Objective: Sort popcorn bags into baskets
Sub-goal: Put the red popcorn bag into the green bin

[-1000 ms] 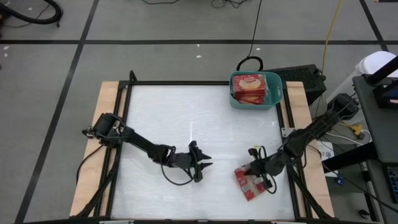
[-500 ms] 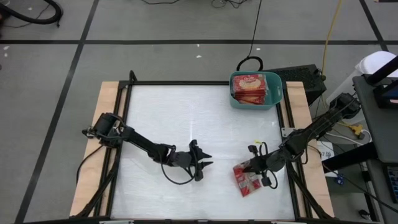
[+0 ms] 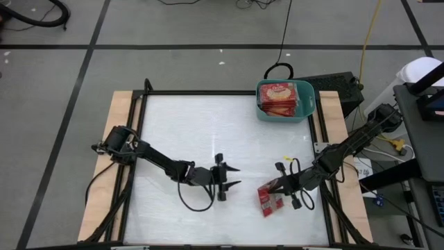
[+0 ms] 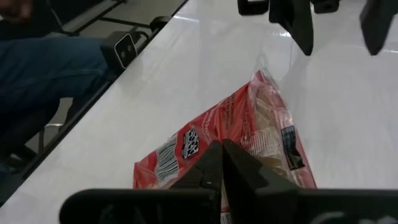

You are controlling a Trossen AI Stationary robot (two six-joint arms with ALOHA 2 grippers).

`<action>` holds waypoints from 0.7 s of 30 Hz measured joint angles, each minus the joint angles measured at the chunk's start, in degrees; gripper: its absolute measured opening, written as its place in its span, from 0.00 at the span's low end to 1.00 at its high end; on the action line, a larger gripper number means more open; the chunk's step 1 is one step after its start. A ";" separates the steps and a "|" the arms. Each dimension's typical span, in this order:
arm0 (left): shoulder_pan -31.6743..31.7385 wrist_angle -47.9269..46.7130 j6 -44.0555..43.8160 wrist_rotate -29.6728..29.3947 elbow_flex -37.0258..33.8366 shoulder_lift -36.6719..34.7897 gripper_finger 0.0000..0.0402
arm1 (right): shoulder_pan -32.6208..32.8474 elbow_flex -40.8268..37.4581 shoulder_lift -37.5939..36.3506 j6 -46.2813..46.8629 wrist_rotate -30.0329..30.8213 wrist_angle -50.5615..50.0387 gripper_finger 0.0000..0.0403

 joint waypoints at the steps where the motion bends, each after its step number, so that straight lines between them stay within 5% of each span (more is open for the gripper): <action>1: 0.00 0.58 1.71 -0.10 0.00 0.02 0.54 | 0.00 0.02 0.00 -0.17 0.02 0.30 0.00; 9: 0.64 6.54 15.56 -0.81 0.50 0.02 0.67 | 0.00 0.02 0.00 -0.88 0.01 0.64 0.00; 21: -0.64 -9.34 38.64 -0.03 12.28 0.02 0.58 | 0.00 0.02 0.02 -1.06 -0.24 2.19 0.00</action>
